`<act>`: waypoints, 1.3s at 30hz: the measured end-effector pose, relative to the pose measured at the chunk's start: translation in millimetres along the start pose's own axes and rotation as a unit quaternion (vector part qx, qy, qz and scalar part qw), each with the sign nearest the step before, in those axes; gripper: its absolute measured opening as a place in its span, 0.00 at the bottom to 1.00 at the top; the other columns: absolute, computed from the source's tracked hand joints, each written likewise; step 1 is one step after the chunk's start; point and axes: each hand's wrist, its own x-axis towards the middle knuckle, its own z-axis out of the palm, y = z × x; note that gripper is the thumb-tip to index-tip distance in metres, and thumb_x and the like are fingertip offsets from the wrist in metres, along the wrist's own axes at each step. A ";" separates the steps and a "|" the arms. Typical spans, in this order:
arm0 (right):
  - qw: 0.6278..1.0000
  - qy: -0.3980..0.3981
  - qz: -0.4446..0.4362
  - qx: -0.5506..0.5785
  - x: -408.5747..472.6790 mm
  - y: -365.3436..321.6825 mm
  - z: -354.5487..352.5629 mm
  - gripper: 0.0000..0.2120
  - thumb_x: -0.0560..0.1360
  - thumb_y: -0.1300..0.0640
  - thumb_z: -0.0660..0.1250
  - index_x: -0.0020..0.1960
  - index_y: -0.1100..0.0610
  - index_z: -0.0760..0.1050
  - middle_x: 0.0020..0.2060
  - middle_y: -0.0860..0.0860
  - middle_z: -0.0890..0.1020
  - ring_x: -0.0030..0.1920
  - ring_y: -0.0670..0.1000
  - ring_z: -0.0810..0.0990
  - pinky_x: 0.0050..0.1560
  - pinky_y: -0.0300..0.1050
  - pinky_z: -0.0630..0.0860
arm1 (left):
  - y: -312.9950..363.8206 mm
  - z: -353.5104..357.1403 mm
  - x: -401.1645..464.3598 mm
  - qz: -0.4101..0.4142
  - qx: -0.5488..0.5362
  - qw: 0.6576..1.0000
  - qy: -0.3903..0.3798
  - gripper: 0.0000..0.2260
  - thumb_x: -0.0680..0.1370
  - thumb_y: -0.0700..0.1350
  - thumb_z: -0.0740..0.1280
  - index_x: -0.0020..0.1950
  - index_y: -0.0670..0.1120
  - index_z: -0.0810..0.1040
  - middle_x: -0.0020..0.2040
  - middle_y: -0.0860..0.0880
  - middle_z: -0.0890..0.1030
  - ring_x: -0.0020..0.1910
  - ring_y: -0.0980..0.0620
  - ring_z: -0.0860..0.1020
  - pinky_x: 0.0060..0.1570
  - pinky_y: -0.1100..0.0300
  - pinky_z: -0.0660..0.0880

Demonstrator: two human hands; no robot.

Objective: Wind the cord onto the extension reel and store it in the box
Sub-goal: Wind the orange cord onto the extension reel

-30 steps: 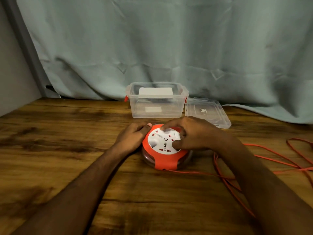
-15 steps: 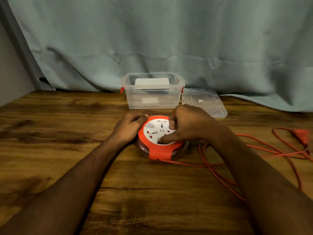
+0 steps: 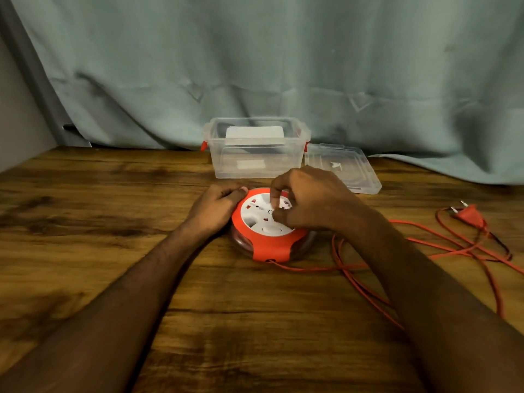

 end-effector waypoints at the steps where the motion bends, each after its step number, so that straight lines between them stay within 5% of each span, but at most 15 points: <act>1: 1.000 -0.026 -0.004 0.012 -1.2 3.8 -6.1 0.11 0.69 0.44 0.73 0.51 0.41 0.78 0.34 0.38 0.69 0.40 0.42 0.72 0.37 0.40 0.62 | 0.0 -0.4 -0.1 0.006 -0.002 1.000 -0.001 0.14 0.77 0.57 0.67 0.48 0.52 0.90 0.45 0.46 0.91 0.50 0.39 0.88 0.60 0.29 0.81; 4: 0.996 -0.087 -0.014 0.035 -2.3 14.9 -12.9 0.23 0.69 0.48 0.75 0.63 0.38 0.76 0.33 0.36 0.66 0.36 0.39 0.68 0.35 0.38 0.62 | -0.1 -0.4 -0.7 0.014 -0.014 1.000 -0.015 0.13 0.80 0.51 0.67 0.45 0.52 0.90 0.46 0.46 0.91 0.50 0.41 0.87 0.62 0.30 0.80; 8: 0.994 -0.102 -0.003 0.029 -0.9 19.7 -12.3 0.26 0.68 0.43 0.76 0.65 0.39 0.76 0.35 0.36 0.67 0.35 0.39 0.68 0.33 0.38 0.61 | -1.1 0.1 -0.1 0.014 -0.015 0.999 -0.031 0.12 0.79 0.54 0.67 0.49 0.62 0.91 0.51 0.48 0.92 0.57 0.39 0.88 0.66 0.32 0.79; 14: 0.996 -0.086 0.031 0.017 -2.2 20.5 -10.9 0.29 0.59 0.30 0.77 0.55 0.42 0.79 0.45 0.37 0.73 0.45 0.43 0.74 0.36 0.40 0.67 | -4.6 1.0 2.2 -0.004 -0.003 1.000 -0.031 0.12 0.77 0.60 0.66 0.52 0.66 0.90 0.52 0.53 0.92 0.56 0.46 0.89 0.67 0.35 0.81; 22: 0.998 -0.030 -0.010 -0.059 -1.2 3.4 0.8 0.29 0.63 0.22 0.67 0.35 0.49 0.67 0.36 0.44 0.74 0.40 0.48 0.74 0.38 0.46 0.63 | -6.4 1.9 2.9 0.018 -0.017 0.999 -0.030 0.12 0.75 0.61 0.68 0.52 0.63 0.91 0.55 0.53 0.92 0.60 0.46 0.88 0.69 0.35 0.79; 27: 0.996 -0.038 -0.038 -0.074 0.7 -10.4 6.4 0.27 0.73 0.26 0.60 0.45 0.51 0.74 0.40 0.46 0.71 0.43 0.49 0.71 0.44 0.45 0.61 | -9.8 0.0 4.2 0.025 -0.020 0.999 -0.037 0.16 0.75 0.61 0.68 0.56 0.59 0.91 0.56 0.52 0.91 0.60 0.45 0.88 0.70 0.35 0.79; 31: 0.998 -0.025 -0.041 -0.031 -0.2 -1.6 4.9 0.22 0.73 0.32 0.65 0.34 0.49 0.69 0.34 0.42 0.70 0.41 0.48 0.72 0.38 0.44 0.60 | -8.9 -0.3 3.9 0.014 -0.022 0.999 -0.047 0.19 0.75 0.63 0.67 0.59 0.57 0.90 0.57 0.51 0.91 0.60 0.44 0.88 0.69 0.34 0.79; 34: 0.998 -0.049 -0.024 0.021 -3.3 10.1 -7.5 0.10 0.69 0.43 0.73 0.49 0.42 0.78 0.34 0.39 0.70 0.40 0.43 0.72 0.35 0.39 0.61 | -8.5 -1.2 4.4 0.010 -0.020 0.999 -0.044 0.17 0.76 0.62 0.67 0.58 0.58 0.90 0.56 0.51 0.91 0.60 0.44 0.88 0.69 0.33 0.79; 39: 0.993 -0.112 -0.023 0.040 -3.7 18.2 -15.0 0.24 0.72 0.47 0.74 0.67 0.37 0.74 0.33 0.36 0.66 0.34 0.38 0.67 0.33 0.36 0.60 | -7.1 -1.7 3.6 0.005 -0.009 0.999 -0.047 0.15 0.76 0.61 0.68 0.55 0.61 0.91 0.54 0.52 0.92 0.58 0.45 0.89 0.68 0.33 0.80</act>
